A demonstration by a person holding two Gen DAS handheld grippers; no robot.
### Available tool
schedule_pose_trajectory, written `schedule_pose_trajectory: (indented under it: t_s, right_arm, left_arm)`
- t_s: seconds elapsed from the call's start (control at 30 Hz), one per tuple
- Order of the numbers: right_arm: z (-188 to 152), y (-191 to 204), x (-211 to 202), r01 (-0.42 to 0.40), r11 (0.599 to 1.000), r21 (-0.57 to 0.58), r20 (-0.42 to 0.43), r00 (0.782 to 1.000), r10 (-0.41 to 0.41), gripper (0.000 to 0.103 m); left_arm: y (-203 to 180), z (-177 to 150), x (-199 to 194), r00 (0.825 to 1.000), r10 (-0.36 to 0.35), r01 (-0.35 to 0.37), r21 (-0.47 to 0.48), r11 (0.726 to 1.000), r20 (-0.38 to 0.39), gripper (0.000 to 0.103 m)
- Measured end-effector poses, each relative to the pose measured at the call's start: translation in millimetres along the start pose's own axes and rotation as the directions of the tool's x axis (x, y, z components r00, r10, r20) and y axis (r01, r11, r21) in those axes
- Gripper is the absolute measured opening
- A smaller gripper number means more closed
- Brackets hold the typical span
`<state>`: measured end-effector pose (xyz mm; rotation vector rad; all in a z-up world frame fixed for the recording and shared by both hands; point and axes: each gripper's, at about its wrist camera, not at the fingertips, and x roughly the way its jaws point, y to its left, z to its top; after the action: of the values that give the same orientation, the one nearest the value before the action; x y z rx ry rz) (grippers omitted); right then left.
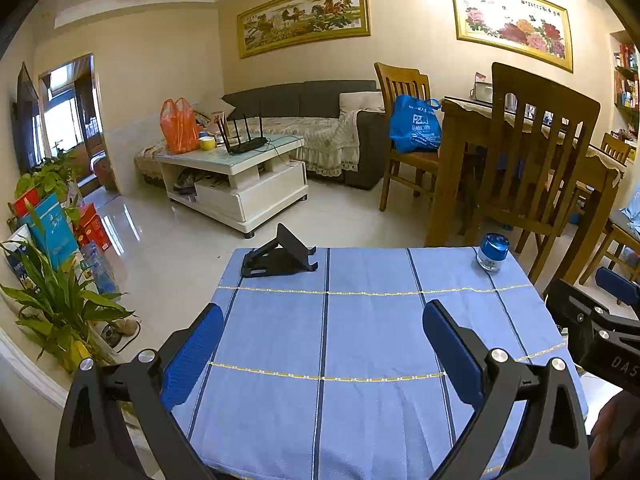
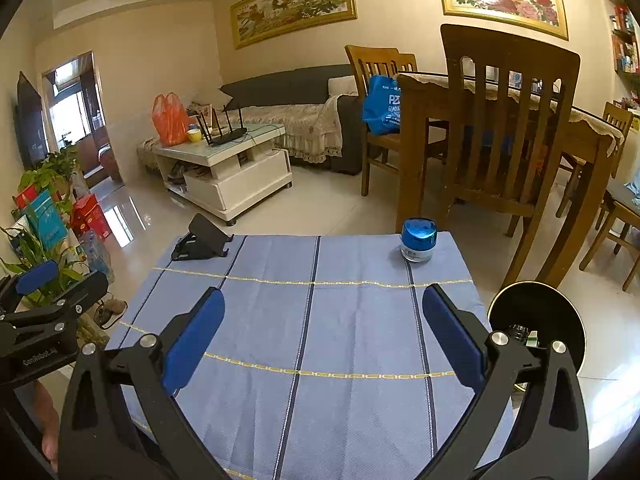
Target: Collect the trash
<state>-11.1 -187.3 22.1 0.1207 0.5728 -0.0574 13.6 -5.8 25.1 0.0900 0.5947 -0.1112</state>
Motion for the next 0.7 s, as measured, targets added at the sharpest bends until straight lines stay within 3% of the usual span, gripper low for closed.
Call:
schedule_pose_trajectory:
  t_s: [0.6, 0.7]
  right_arm:
    - [-3.5, 2.1, -1.0, -0.022, 1.000, 0.012, -0.010, 1.000, 0.022, 0.098]
    - [-2.8, 0.7, -1.4, -0.024, 1.000, 0.013, -0.010, 1.000, 0.024, 0.098]
  left_arm:
    - [-0.1, -3.2, -3.2, 1.000, 0.017, -0.017, 0.002, 1.000, 0.010, 0.096]
    - [2.7, -4.1, -4.0, 1.000, -0.008, 0.008, -0.014, 1.000, 0.008, 0.096]
